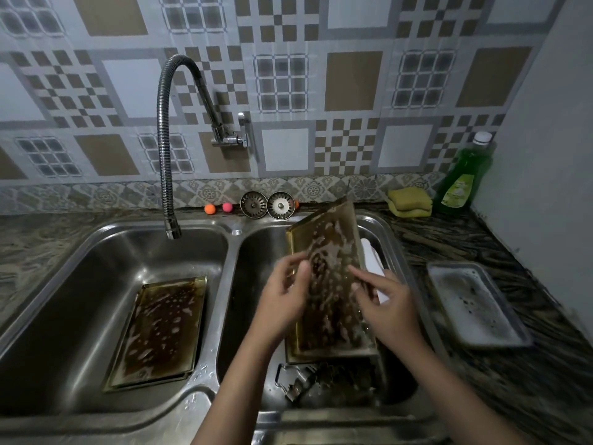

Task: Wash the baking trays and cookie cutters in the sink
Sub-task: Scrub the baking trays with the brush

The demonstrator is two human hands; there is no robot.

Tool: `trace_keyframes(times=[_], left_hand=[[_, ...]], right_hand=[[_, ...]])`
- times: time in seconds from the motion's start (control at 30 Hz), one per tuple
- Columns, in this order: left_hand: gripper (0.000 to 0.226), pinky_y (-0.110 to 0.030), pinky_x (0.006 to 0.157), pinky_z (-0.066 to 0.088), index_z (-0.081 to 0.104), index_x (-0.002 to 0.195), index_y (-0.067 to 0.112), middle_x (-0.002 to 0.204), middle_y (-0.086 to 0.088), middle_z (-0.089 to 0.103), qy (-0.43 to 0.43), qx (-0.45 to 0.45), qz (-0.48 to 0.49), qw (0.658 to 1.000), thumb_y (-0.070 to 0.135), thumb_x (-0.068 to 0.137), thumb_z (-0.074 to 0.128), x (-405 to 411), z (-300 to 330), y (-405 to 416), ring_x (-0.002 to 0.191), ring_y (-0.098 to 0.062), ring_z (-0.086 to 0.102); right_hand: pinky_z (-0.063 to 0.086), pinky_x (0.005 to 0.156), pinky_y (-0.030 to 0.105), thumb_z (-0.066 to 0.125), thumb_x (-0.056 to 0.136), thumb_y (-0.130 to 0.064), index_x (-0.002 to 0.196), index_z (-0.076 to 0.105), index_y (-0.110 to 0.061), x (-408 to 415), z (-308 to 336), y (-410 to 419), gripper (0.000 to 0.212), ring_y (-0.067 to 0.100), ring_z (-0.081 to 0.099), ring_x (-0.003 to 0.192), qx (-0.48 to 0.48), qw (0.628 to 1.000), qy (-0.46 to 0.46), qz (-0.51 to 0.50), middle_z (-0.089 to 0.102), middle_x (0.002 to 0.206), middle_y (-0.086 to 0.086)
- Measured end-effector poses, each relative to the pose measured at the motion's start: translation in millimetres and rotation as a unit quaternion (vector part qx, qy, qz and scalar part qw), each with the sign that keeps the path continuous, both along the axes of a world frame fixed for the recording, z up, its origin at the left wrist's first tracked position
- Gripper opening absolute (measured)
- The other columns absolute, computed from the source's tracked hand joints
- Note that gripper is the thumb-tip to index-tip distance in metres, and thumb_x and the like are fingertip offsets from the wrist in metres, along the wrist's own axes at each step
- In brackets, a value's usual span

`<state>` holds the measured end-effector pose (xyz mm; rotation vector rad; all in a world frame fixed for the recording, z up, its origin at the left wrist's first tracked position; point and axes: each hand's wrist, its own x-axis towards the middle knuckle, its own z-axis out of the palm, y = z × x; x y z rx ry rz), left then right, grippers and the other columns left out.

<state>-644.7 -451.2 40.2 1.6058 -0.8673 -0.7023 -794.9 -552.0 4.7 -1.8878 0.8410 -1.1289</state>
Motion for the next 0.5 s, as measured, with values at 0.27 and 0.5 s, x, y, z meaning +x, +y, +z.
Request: trace_keyframes(times=[0.27, 0.5], left_hand=[[0.072, -0.036, 0.098, 0.046, 0.056, 0.127, 0.025, 0.126, -0.004, 0.061, 0.157, 0.017, -0.107, 0.982, 0.068, 0.079, 0.024, -28.7, 26.6, -5.8, 0.116, -0.020, 0.058], [0.034, -0.040, 0.104, 0.045, 0.055, 0.123, 0.020, 0.126, -0.003, 0.059, 0.070, -0.079, 0.011, 0.994, 0.001, 0.096, 0.047, -29.7, 9.0, 6.7, 0.119, -0.014, 0.056]], right_hand=[[0.053, 0.065, 0.040, 0.066, 0.082, -0.033, 0.103, 0.074, -0.028, 0.1, -13.8, 25.4, 0.023, 0.015, 0.065, 0.080, -0.118, 0.991, 0.018, 0.055, 0.064, 0.092, -0.006], [0.044, 0.094, 0.011, 0.071, 0.080, -0.039, 0.138, 0.044, -0.039, -5.1, -5.4, 17.5, 0.064, -0.010, 0.047, 0.121, -0.020, 0.997, -0.019, 0.072, 0.047, 0.134, -0.034]])
